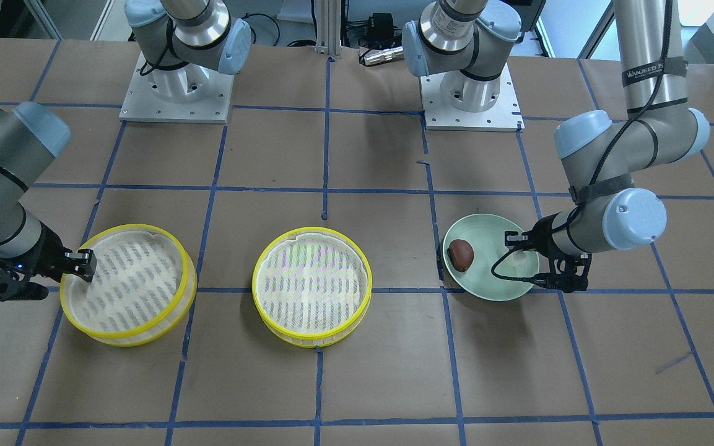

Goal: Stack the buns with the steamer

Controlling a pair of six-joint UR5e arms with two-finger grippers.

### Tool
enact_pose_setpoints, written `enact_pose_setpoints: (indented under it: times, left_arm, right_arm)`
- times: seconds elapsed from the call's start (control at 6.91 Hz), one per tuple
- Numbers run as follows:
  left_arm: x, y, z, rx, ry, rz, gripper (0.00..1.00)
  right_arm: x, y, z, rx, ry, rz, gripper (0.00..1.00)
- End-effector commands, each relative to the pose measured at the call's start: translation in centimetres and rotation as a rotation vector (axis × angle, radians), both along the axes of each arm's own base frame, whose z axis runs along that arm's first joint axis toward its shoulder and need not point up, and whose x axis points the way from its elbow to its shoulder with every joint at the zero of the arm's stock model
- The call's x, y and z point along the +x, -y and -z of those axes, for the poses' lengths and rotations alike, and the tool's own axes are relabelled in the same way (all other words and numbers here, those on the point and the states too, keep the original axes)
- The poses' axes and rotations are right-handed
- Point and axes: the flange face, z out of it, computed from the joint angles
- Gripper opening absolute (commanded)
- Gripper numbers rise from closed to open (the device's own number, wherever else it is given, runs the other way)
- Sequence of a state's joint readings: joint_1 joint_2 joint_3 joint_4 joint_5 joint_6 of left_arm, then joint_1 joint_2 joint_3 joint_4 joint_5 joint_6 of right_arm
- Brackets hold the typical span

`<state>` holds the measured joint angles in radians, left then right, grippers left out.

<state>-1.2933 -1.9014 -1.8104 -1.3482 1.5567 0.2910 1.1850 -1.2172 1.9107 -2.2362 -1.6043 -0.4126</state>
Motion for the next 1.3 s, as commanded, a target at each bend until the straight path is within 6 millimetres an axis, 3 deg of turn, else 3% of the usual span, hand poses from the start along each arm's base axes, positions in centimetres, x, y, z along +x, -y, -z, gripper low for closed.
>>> enact_pose_setpoints:
  times: [0.0, 0.29, 0.43, 0.58, 0.72, 0.87, 1.16]
  left_arm:
    - [-7.2, 1.2, -4.4, -0.016, -0.17, -0.177, 0.06]
    - [-19.1, 1.5, -4.4, 0.017, -0.403, -0.36, 0.07]
    - [-23.5, 2.3, -2.4, 0.035, -0.485, -0.42, 0.09]
    - [-27.1, 3.0, -0.4, -0.023, -0.499, -0.408, 0.2]
    - [-27.6, 3.0, -0.1, -0.022, -0.485, -0.434, 0.53]
    - [-27.7, 3.0, -0.2, -0.022, -0.484, -0.438, 0.95]
    - [-27.7, 3.0, -0.5, -0.026, -0.484, -0.438, 1.0]
  right_arm:
    - [-0.9, 0.0, -0.3, -0.007, -0.003, 0.015, 0.25]
    - [-0.9, -0.1, -0.3, -0.005, -0.002, 0.016, 0.08]
    - [-1.1, 0.4, -0.9, -0.016, -0.005, 0.015, 0.07]
    - [-1.3, 0.9, -1.8, -0.026, 0.009, 0.016, 0.04]
    - [-1.7, 0.7, -3.4, -0.032, 0.011, 0.016, 0.03]
    - [-1.6, 0.5, -5.6, -0.064, -0.002, 0.012, 0.03]
    - [-0.6, 0.1, -8.6, -0.081, -0.007, 0.016, 0.04]
